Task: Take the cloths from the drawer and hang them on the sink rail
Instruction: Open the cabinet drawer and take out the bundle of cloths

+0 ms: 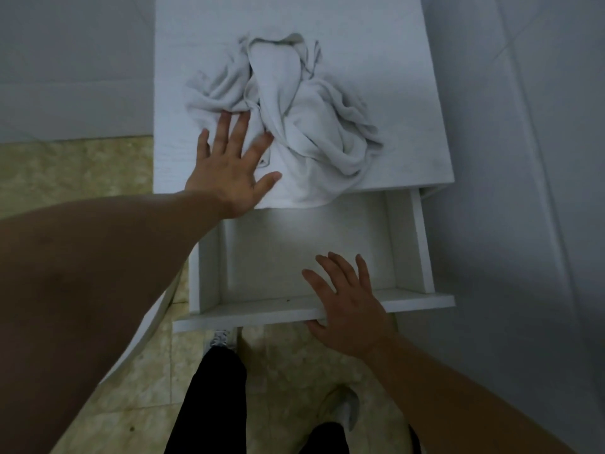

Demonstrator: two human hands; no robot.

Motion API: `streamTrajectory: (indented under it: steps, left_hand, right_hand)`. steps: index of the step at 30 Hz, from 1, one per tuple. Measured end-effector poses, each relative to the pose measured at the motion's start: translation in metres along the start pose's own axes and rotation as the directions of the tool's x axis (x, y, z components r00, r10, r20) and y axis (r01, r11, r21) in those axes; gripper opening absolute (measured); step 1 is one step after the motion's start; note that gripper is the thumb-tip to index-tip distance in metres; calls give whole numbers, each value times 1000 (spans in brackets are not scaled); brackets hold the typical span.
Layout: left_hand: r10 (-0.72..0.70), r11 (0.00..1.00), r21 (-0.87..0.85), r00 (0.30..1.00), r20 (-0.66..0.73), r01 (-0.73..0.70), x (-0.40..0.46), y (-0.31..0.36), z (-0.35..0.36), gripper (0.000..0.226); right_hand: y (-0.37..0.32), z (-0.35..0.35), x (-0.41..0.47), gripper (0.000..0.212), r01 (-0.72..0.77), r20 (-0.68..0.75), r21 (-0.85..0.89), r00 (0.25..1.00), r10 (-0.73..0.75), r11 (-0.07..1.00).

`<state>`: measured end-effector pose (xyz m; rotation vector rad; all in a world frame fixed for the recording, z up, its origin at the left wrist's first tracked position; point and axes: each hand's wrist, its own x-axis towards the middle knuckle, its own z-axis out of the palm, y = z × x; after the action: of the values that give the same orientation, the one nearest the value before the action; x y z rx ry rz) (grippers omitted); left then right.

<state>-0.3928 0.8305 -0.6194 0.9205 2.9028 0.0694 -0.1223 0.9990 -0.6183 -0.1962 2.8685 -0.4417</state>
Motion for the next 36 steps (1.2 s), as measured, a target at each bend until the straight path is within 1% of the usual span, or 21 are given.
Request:
streamTrajectory:
  steps: [3, 6, 8, 12, 16, 21, 25, 28, 32, 36]
  left_hand:
    - [14, 1000, 12, 1000, 10, -14, 1, -1, -1, 73]
    - [60, 998, 5, 998, 33, -60, 6, -8, -7, 75]
    - [85, 996, 0, 996, 25, -85, 8, -11, -9, 76]
    - [73, 997, -4, 997, 25, -73, 7, -10, -9, 74]
    - [71, 997, -21, 997, 31, -71, 8, -10, -10, 73]
    - [68, 997, -42, 997, 27, -67, 9, -11, -6, 74]
    - [73, 997, -21, 997, 17, -72, 9, -12, -5, 73]
    - [69, 997, -24, 998, 10, -68, 9, -11, -5, 72]
    - [68, 997, -28, 998, 8, -68, 10, -13, -3, 72]
    - [63, 998, -17, 998, 26, -62, 10, -12, -5, 73]
  right_hand:
    - [2, -6, 11, 77, 2, -3, -13, 1000, -2, 1000]
    - [5, -11, 20, 78, -9, 17, -23, 1000, 10, 1000]
    - [6, -12, 24, 78, -8, 16, -29, 1000, 9, 1000]
    - [9, -13, 31, 77, -15, 14, -33, 1000, 15, 999]
    - [13, -13, 36, 83, -30, 10, -25, 999, 30, 999]
    - [18, -13, 42, 91, -38, -51, -28, 998, 36, 999]
    - [21, -9, 48, 95, -40, -115, -95, 993, 29, 995]
    - [25, -14, 54, 103, -54, -150, -150, 988, 31, 987]
    - [29, -23, 68, 110, -27, -174, -235, 985, -15, 972]
    - [30, -30, 82, 114, -96, -254, -279, 967, 23, 955]
